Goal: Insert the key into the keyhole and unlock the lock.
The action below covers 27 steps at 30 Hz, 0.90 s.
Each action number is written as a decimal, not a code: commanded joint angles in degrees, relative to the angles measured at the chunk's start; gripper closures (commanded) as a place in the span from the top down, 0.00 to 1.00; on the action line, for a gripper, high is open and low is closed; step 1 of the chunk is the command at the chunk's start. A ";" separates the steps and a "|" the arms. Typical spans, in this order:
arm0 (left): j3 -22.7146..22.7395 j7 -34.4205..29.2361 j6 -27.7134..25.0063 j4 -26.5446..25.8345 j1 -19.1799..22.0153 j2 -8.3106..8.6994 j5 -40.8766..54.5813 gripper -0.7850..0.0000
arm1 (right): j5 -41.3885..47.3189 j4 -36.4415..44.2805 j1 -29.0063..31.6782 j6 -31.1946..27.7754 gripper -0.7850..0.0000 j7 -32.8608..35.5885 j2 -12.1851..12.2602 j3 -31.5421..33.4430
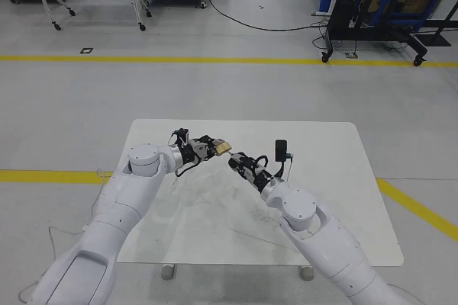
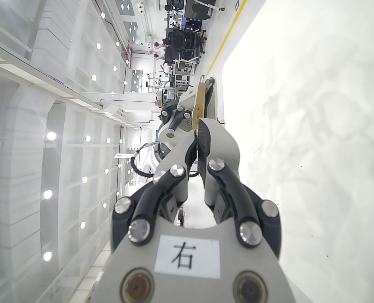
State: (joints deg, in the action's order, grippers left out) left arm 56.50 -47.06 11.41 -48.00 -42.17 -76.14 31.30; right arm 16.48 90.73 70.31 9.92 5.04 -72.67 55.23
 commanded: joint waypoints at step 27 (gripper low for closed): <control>0.03 -1.17 -1.43 -2.39 -1.32 -0.14 -3.07 0.00 | -1.72 -3.45 -2.56 2.28 0.00 -3.94 -2.81 -1.64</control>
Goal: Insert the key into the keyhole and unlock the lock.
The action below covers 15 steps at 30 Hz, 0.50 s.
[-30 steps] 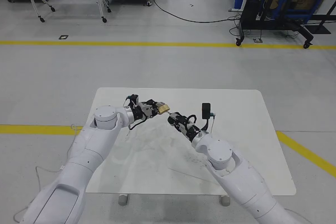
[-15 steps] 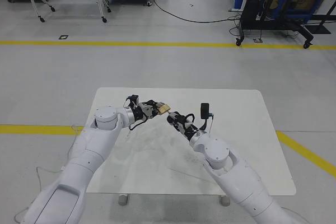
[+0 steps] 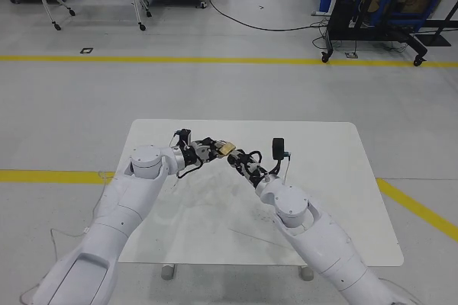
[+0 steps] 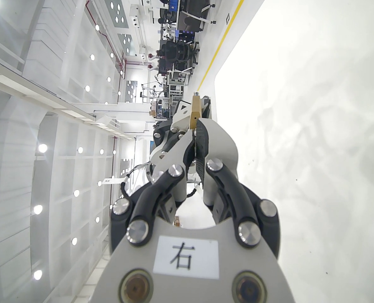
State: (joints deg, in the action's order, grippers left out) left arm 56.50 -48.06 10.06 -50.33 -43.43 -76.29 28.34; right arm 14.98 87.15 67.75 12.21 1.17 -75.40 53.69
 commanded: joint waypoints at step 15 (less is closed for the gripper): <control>2.59 1.61 -1.25 -0.72 -0.88 0.37 0.77 0.00 | 3.74 6.56 6.37 -3.24 1.00 10.49 1.09 6.04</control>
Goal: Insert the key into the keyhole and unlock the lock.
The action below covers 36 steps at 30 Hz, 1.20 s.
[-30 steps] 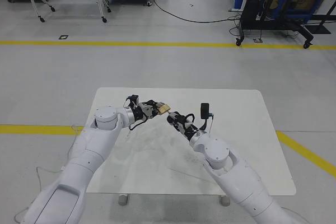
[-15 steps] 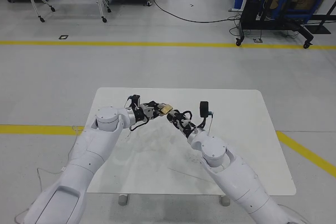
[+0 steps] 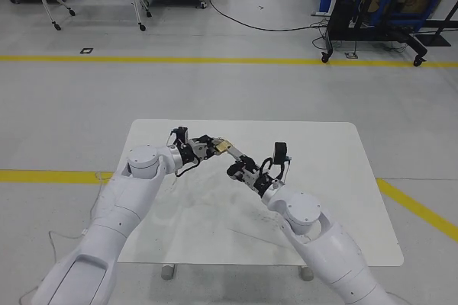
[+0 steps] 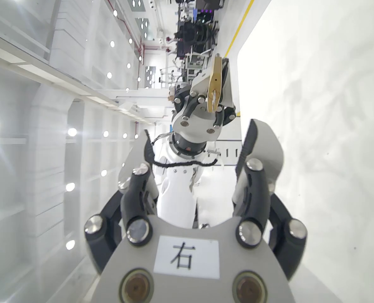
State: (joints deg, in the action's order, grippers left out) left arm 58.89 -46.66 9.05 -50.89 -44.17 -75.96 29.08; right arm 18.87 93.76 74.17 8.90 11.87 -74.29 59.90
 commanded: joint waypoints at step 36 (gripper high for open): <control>1.82 -6.81 -6.57 -2.41 -2.09 0.25 1.58 0.00 | 31.73 -16.04 -2.55 -8.56 0.36 23.04 -1.50 3.71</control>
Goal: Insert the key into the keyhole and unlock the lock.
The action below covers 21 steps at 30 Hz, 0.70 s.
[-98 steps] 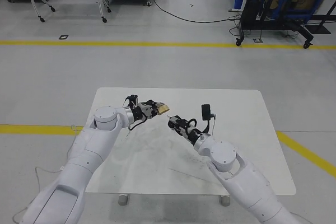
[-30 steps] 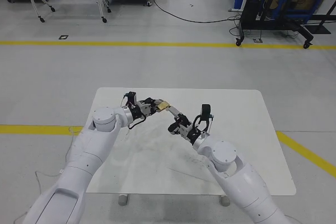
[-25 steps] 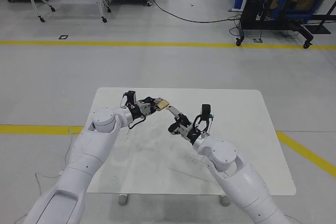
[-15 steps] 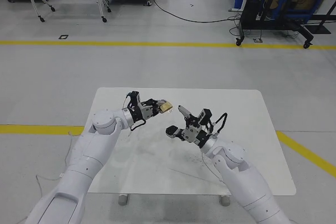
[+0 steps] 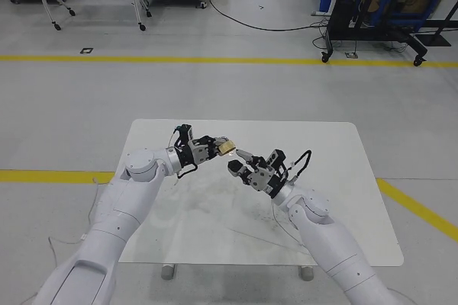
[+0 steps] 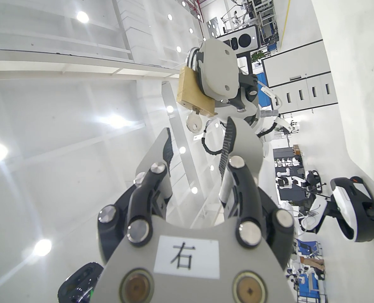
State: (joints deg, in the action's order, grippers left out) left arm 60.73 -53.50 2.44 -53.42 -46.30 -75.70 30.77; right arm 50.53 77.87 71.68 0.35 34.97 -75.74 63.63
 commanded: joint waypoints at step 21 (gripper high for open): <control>-0.61 -0.73 0.36 1.47 1.17 -0.21 -1.40 0.00 | 2.56 -3.33 -2.41 2.45 0.14 -0.94 -0.92 -0.38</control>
State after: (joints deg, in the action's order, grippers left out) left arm 60.18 -54.18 2.73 -52.01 -45.20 -75.90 29.42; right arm 53.05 74.78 69.40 2.89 33.95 -76.61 63.33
